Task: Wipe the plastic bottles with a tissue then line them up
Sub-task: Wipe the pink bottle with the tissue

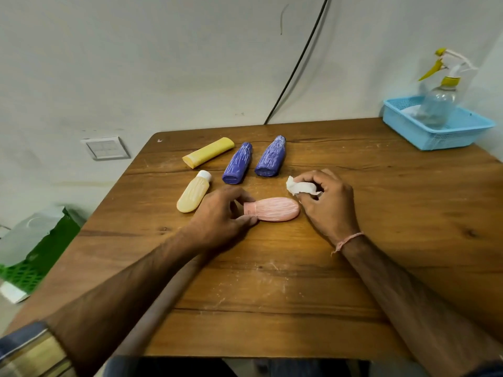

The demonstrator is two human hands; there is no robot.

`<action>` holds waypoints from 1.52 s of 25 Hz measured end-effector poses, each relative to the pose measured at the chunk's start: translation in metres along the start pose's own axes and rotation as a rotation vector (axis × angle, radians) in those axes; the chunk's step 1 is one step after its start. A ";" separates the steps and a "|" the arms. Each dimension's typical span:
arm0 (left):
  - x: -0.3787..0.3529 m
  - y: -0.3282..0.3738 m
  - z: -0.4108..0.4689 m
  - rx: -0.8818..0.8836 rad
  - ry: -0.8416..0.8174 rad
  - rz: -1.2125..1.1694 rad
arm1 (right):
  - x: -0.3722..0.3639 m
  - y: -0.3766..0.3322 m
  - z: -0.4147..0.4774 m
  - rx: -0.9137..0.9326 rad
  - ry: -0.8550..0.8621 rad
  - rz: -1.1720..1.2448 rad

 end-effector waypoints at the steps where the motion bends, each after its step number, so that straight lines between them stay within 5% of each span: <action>1: -0.002 -0.002 -0.007 0.045 0.039 -0.087 | 0.000 -0.005 -0.006 0.034 -0.009 -0.037; 5: -0.015 -0.005 -0.023 0.189 0.135 -0.280 | -0.002 -0.019 -0.026 0.082 -0.070 -0.142; 10: -0.017 0.003 -0.031 0.191 0.180 -0.297 | -0.004 -0.032 -0.043 0.089 -0.148 -0.149; 14: -0.016 0.003 -0.032 0.186 0.161 -0.323 | 0.006 -0.007 -0.035 -0.158 -0.070 -0.164; 18: -0.017 0.001 -0.031 0.171 0.156 -0.339 | 0.001 -0.024 -0.041 -0.004 -0.113 -0.159; 22: -0.015 0.000 -0.029 0.174 0.149 -0.343 | 0.013 -0.006 -0.033 -0.178 0.002 -0.159; 32: -0.012 0.002 -0.029 0.155 0.152 -0.307 | 0.001 -0.018 -0.036 -0.077 -0.136 -0.152; 35: -0.013 0.003 -0.028 0.160 0.139 -0.294 | 0.009 -0.008 -0.033 -0.191 -0.056 -0.153; 38: -0.013 0.002 -0.028 0.159 0.141 -0.294 | -0.004 -0.014 -0.037 -0.129 -0.205 -0.130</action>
Point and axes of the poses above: each hand's wrist, its own z-axis towards the middle knuckle, its own x-axis out of the back of the hand, y = z × x, the point moved 8 cm from there along z, towards the middle knuckle, and after that the axes turned 2 degrees about -z, right-handed, at the moved point
